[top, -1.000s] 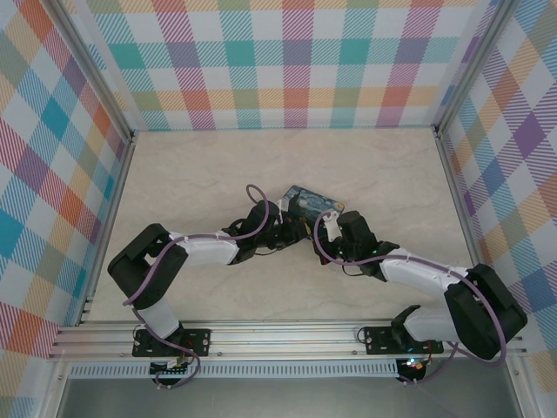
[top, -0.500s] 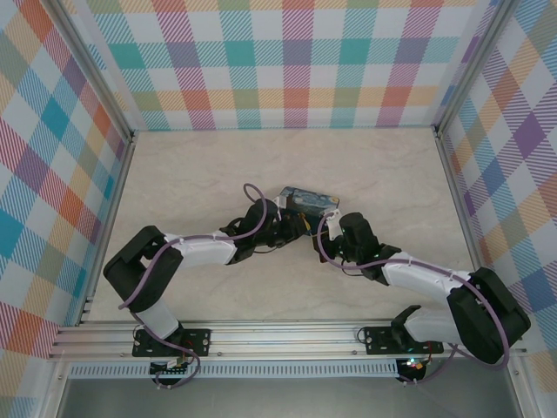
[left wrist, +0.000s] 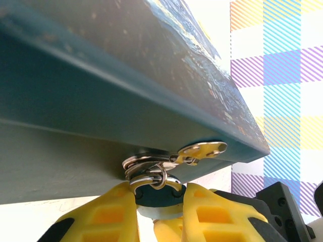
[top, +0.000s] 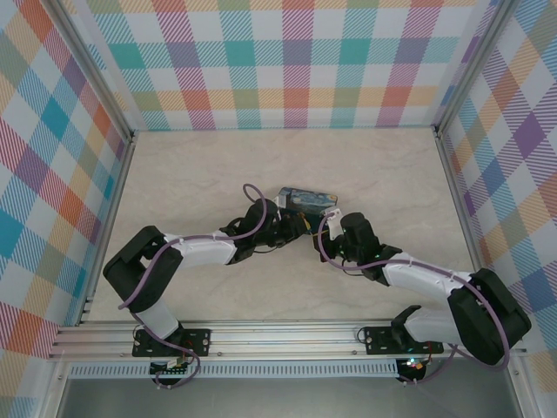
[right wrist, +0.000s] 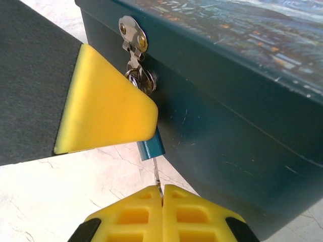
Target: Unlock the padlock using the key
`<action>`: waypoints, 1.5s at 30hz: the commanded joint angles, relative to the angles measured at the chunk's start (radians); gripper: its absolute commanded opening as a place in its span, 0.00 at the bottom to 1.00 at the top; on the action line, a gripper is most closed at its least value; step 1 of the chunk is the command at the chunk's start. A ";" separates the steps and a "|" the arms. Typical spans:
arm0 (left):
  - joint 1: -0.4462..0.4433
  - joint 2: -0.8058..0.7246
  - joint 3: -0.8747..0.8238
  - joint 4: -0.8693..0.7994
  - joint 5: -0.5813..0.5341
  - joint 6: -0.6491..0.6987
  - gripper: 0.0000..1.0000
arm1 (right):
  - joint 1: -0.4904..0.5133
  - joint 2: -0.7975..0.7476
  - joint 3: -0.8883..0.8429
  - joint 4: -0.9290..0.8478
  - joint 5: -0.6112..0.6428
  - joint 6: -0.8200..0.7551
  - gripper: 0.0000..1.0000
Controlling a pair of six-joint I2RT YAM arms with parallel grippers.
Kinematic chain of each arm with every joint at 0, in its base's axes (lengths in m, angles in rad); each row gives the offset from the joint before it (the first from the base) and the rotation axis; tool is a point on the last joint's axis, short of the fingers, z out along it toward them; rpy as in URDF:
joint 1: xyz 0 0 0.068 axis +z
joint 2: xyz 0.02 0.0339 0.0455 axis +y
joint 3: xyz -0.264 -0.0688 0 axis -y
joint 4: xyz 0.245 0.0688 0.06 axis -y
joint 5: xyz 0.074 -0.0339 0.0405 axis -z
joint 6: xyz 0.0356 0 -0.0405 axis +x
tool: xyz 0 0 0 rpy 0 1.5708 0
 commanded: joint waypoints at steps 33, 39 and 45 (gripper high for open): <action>-0.015 0.000 0.017 0.024 0.059 -0.040 0.00 | -0.028 0.026 -0.006 0.203 -0.016 0.011 0.04; -0.017 0.006 0.017 0.034 0.060 -0.054 0.00 | -0.044 0.051 -0.010 0.305 -0.046 0.046 0.04; -0.019 0.012 0.017 0.064 0.059 -0.083 0.00 | -0.063 0.087 -0.015 0.391 -0.101 0.105 0.05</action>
